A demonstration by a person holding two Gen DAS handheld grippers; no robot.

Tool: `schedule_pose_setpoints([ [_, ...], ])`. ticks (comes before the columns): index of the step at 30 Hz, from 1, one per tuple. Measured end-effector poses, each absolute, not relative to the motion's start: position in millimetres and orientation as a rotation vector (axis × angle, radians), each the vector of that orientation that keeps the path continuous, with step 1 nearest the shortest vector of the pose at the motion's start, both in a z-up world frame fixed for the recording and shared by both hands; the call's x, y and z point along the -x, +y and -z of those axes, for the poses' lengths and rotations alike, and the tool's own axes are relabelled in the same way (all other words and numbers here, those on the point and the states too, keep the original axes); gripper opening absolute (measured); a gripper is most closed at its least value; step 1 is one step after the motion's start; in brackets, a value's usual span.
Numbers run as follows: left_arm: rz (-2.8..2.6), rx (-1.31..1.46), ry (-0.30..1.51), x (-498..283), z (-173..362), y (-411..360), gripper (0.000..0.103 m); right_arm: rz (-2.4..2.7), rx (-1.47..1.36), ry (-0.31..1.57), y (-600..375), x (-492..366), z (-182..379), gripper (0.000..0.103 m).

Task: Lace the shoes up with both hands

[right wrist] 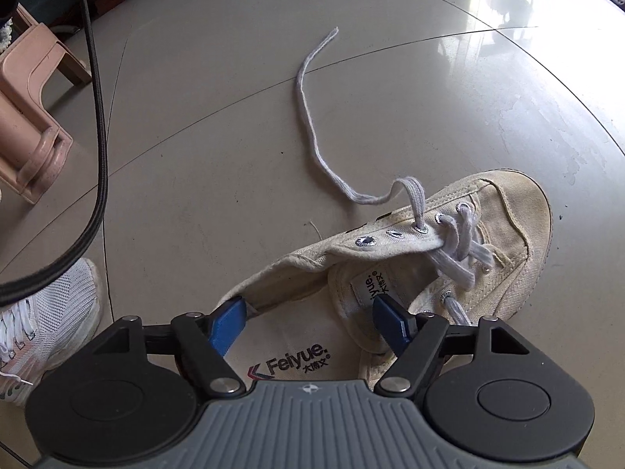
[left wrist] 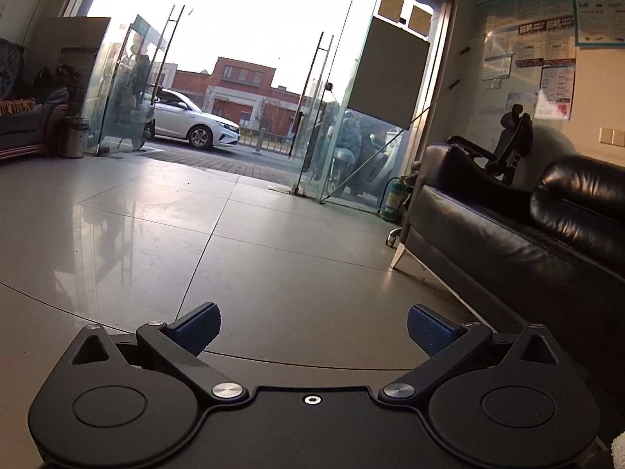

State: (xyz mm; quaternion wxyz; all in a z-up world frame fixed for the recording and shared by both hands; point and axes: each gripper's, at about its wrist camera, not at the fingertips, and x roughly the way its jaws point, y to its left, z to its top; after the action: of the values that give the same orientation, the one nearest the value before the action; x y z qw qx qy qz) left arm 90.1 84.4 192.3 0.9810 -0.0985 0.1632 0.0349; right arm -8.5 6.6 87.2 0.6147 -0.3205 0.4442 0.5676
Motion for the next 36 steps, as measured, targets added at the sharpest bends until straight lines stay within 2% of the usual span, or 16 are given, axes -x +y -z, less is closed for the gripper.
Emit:
schedule_pose_setpoints([
  [6,-0.028,0.069,0.376,-121.9,-182.7,50.1,0.102,-1.257,0.872,1.098,19.8,7.9,-101.8,0.077],
  [9,0.010,-0.006,0.389,-127.2,-166.9,37.3,0.102,-1.198,0.731,1.095,-14.8,1.0,-137.7,0.077],
  [11,0.036,-0.009,0.403,-121.2,-151.1,32.0,0.103,-1.164,0.648,1.055,-49.3,-3.1,-167.1,0.083],
  [13,0.065,0.040,0.448,-119.8,-133.9,29.6,0.102,-1.095,0.582,1.022,-85.0,-8.6,-188.2,0.088],
  [17,0.142,0.137,0.558,-114.1,-100.9,21.9,0.102,-0.833,0.451,1.085,-132.9,-31.7,-206.6,0.089],
  [22,0.270,0.096,0.670,-103.7,-78.5,14.2,0.102,-0.567,0.241,1.197,-204.1,-75.2,-205.3,0.088],
  [28,0.384,0.030,0.773,-103.6,-58.3,-5.4,0.102,-0.337,-0.006,1.205,-271.2,-98.4,-184.7,0.088],
  [31,0.425,0.026,0.800,-102.1,-48.2,-14.3,0.102,-0.218,-0.143,1.218,-299.6,-101.5,-161.4,0.082],
  [34,0.464,0.000,0.839,-102.4,-36.7,-22.6,0.102,-0.105,-0.320,1.250,-326.7,-102.8,-129.2,0.073],
  [36,0.465,-0.006,0.860,-102.3,-29.6,-25.7,0.101,-0.066,-0.425,1.278,-338.1,-105.7,-117.0,0.072],
])
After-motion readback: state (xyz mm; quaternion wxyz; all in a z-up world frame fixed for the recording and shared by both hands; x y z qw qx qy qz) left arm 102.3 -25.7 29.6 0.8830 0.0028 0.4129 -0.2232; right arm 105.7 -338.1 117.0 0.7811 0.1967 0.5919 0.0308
